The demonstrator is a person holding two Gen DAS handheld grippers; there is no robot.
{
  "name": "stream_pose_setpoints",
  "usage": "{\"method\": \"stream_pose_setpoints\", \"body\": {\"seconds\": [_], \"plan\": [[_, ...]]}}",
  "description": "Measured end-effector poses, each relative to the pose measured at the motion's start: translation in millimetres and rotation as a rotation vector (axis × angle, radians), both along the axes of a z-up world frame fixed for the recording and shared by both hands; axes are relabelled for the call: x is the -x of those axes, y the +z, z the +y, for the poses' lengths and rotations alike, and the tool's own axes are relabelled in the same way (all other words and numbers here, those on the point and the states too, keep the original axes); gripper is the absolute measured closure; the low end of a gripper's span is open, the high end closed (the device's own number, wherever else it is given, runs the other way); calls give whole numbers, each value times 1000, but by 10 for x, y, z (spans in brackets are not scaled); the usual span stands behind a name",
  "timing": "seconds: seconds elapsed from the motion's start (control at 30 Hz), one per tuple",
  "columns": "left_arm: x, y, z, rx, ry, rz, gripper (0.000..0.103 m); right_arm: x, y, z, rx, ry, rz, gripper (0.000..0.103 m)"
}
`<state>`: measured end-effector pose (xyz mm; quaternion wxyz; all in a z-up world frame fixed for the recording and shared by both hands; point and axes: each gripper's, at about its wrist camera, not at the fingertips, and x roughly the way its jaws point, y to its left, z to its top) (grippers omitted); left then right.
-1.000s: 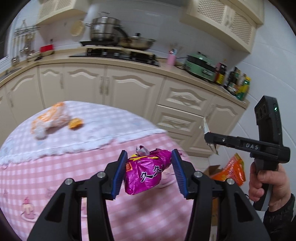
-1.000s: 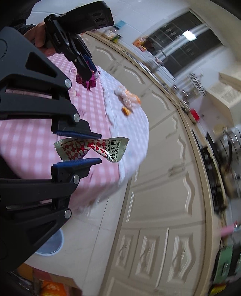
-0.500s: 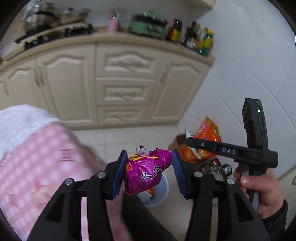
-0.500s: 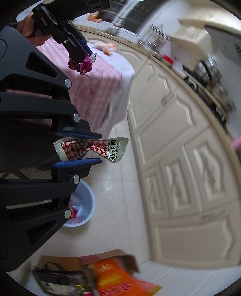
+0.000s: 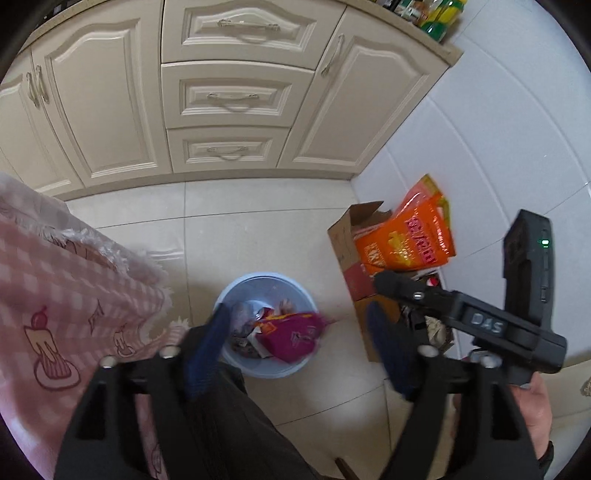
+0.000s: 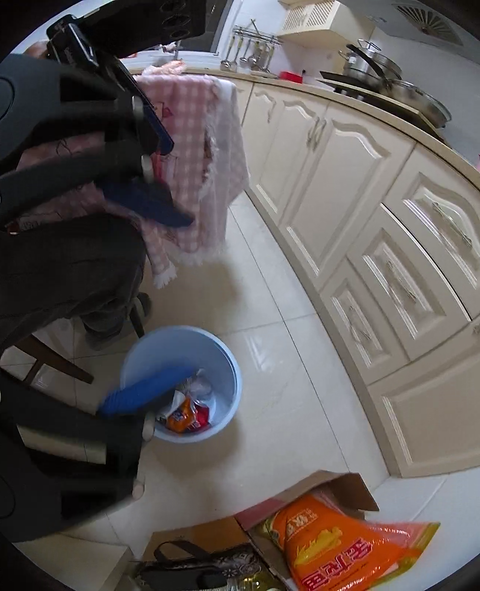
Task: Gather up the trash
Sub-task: 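Carry both wrappers to the blue bin and release them, then return both open tools to the table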
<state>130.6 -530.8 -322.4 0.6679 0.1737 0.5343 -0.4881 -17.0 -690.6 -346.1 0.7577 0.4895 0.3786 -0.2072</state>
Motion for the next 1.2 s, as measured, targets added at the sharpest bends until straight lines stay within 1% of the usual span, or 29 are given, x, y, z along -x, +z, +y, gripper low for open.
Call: {"method": "stream_pose_setpoints", "body": {"seconds": [0.03,0.1,0.13,0.2,0.33,0.47,0.77,0.97,1.2], "plan": [[2,-1,1,-8,-1,-17,18,10,1,-7,-2,-1,-2,24],[2,8,1,-20,0,-28,14,31,10,-20,10,-10,13,16],[-2,11,-11,-25,0,-29,11,45,4,-30,15,-17,18,10],[-19,42,3,-23,5,-36,11,57,14,-45,22,-31,25,6],[-31,184,80,-1,8,-47,10,31,56,-33,40,-38,48,6],[11,363,188,31,-1,-71,10,-8,134,22,58,-28,47,6],[23,690,393,88,-6,-110,9,-127,424,148,110,-2,33,6],[-15,967,606,148,15,-134,9,-248,740,275,163,23,1,6],[-143,1355,1037,228,79,-191,9,-539,1158,517,233,90,-58,6]]}}
